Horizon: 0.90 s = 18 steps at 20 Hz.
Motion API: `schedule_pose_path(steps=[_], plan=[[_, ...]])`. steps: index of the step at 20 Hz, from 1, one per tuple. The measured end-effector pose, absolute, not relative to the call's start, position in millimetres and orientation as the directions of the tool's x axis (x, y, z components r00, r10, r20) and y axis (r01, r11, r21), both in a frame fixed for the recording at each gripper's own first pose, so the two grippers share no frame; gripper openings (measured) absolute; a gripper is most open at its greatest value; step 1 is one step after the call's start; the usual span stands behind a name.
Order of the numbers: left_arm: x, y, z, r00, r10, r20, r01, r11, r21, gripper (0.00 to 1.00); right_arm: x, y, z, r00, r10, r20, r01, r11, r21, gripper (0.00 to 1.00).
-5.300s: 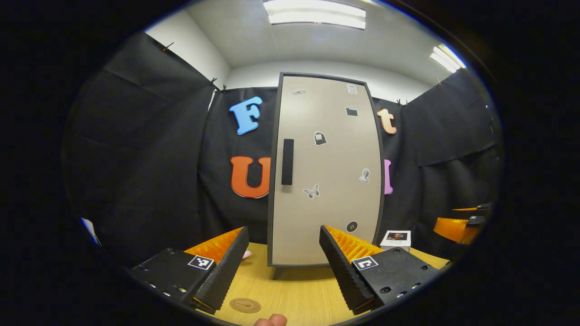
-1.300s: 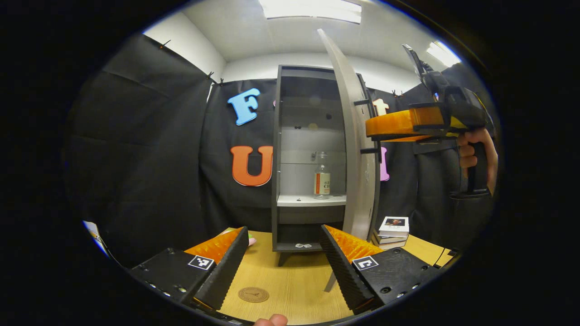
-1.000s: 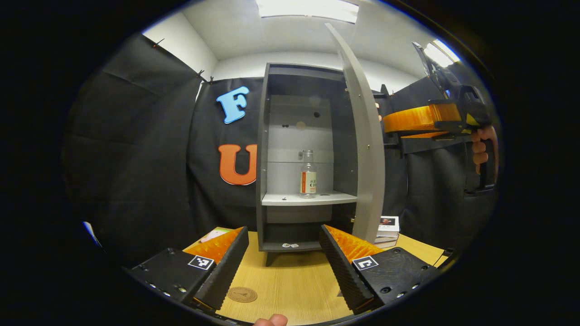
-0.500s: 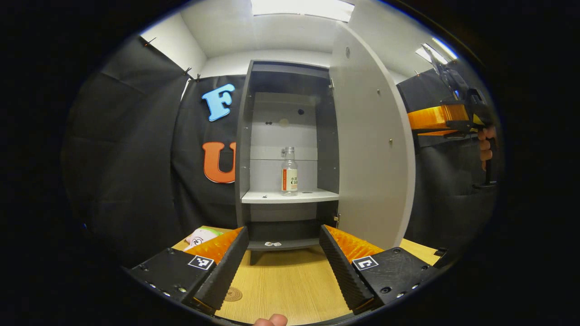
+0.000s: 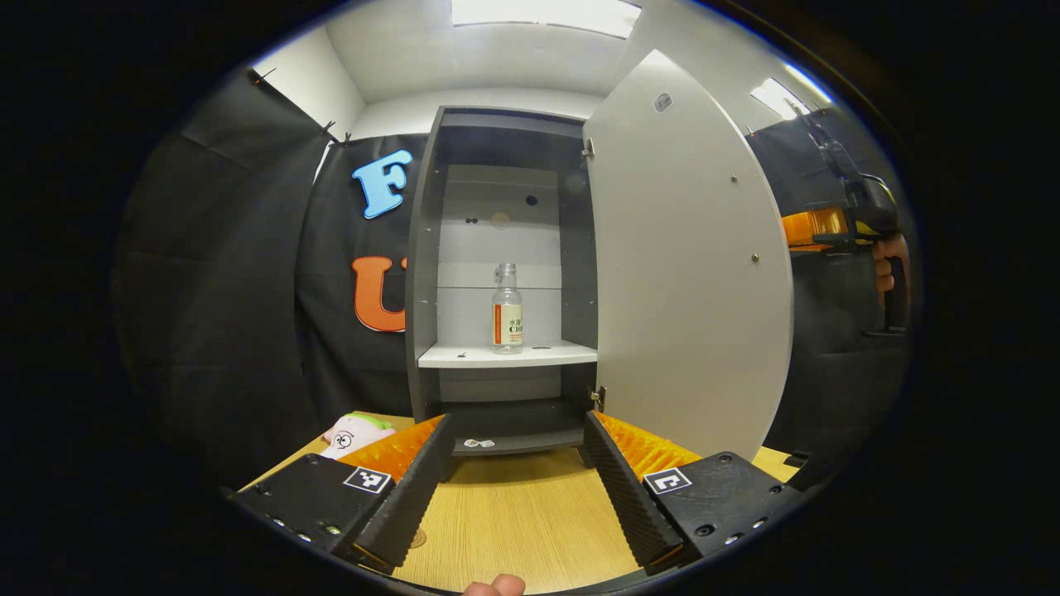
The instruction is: Open the cabinet door with the right hand, grasp the bottle in the cabinet with the left hand and place it on the coaster, then close the cabinet door with the right hand.
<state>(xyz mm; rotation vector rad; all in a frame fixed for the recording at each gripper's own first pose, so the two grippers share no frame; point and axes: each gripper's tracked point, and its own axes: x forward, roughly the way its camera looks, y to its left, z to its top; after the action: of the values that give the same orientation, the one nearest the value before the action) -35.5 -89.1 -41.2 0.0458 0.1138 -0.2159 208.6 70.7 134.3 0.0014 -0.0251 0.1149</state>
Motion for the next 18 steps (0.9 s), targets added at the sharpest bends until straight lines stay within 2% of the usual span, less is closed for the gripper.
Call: schedule_pose_path(steps=[3, 6, 9, 13, 16, 18], plan=[[-37, -90, -44, 0.97, -0.207, -0.128, 0.214, 0.976, 0.036, 0.95, 212, 73, 131, 0.987, 0.156, 0.026, -0.157, 0.987, 0.029, 0.04], [-35, -90, -46, 0.97, -0.2, -0.137, 0.206, 0.978, 0.028, 0.95, 204, 72, 126, 0.99, 0.142, 0.01, -0.142, 0.989, -0.035, 0.04], [-31, -91, -49, 0.971, -0.188, -0.147, 0.193, 0.981, 0.018, 0.95, 179, 69, 119, 0.982, 0.187, 0.017, -0.187, 0.982, -0.007, 0.04], [-21, -92, -43, 0.975, -0.175, -0.135, 0.182, 0.982, 0.042, 0.95, 168, 13, 113, 0.999, 0.032, 0.032, -0.031, 0.999, -0.03, 0.04], [-5, -93, -30, 0.98, -0.172, -0.101, 0.18, 0.981, 0.07, 0.95, 174, 3, 105, 0.999, 0.016, 0.03, -0.017, 0.999, 0.034, 0.06], [8, -97, -20, 0.981, -0.176, -0.08, 0.182, 0.981, 0.072, 0.95, 184, -1, 102, 0.999, 0.008, 0.032, -0.009, 0.999, 0.041, 0.3]])
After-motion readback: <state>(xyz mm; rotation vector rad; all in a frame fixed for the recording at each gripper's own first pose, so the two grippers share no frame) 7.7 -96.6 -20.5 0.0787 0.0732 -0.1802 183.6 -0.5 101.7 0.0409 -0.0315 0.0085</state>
